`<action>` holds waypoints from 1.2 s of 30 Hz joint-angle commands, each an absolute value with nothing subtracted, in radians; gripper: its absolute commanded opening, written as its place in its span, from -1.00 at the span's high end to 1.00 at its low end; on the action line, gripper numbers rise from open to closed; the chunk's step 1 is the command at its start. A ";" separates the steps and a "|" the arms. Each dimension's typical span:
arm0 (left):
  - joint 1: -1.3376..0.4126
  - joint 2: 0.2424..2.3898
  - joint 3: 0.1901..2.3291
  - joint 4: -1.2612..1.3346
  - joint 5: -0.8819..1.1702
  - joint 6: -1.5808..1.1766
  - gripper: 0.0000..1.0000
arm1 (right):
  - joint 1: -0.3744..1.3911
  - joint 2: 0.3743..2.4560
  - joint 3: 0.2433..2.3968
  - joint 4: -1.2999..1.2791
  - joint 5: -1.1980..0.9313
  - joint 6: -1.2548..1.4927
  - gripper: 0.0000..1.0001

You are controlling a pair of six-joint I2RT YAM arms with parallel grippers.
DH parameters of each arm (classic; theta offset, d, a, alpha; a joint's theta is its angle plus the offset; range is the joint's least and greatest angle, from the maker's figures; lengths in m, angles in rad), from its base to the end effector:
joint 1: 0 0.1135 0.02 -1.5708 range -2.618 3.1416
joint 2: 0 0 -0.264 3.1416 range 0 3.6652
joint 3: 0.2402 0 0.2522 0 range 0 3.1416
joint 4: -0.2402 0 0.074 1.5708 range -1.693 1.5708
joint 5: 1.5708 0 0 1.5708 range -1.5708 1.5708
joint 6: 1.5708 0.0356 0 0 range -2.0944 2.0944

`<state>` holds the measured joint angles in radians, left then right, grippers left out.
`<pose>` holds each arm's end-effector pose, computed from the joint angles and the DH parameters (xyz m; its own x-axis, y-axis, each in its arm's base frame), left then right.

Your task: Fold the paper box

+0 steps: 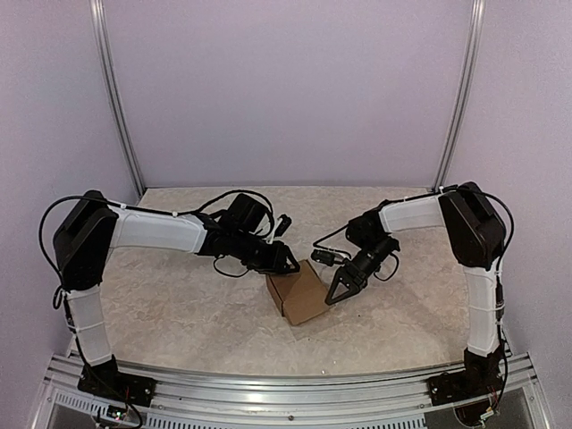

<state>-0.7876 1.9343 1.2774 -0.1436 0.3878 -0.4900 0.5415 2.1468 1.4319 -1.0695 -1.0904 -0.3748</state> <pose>0.2861 -0.3064 0.1814 -0.8430 0.2292 -0.4867 0.5045 0.6510 -0.5672 0.2999 0.2172 0.1312 -0.7511 -0.6492 -0.1200 -0.3783 0.2743 0.8841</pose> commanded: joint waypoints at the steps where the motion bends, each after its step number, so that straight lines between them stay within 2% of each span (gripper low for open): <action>1: -0.801 1.908 1.226 -0.228 0.366 -0.477 0.29 | 0.508 2.156 1.475 -1.134 -1.109 -0.440 1.00; 15: -0.811 1.918 1.225 -0.224 0.363 -0.468 0.29 | 0.494 2.205 1.450 -1.162 -1.129 -0.371 1.00; 17: -0.811 1.915 1.224 -0.226 0.359 -0.465 0.29 | 0.494 2.207 1.444 -1.162 -1.138 -0.368 0.83; 19: -0.811 1.914 1.224 -0.228 0.357 -0.463 0.29 | 0.495 2.206 1.445 -1.161 -1.137 -0.363 0.79; 23: -0.811 1.918 1.226 -0.229 0.355 -0.462 0.29 | 0.492 2.193 1.431 -1.127 -1.139 -0.315 0.82; 32: -0.813 1.928 1.229 -0.224 0.352 -0.458 0.29 | 0.492 2.223 1.413 -1.105 -1.112 -0.280 0.76; 34: -0.814 1.922 1.224 -0.226 0.342 -0.453 0.29 | 0.491 2.213 1.430 -1.117 -1.118 -0.290 0.69; 36: -0.818 1.905 1.220 -0.226 0.329 -0.441 0.29 | 0.487 2.188 1.450 -1.137 -1.112 -0.317 0.53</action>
<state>-0.8051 1.9186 1.2583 -0.1493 0.3618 -0.4652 0.5003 2.1971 1.4178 -1.1183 -1.1229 -0.2905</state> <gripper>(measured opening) 0.355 0.176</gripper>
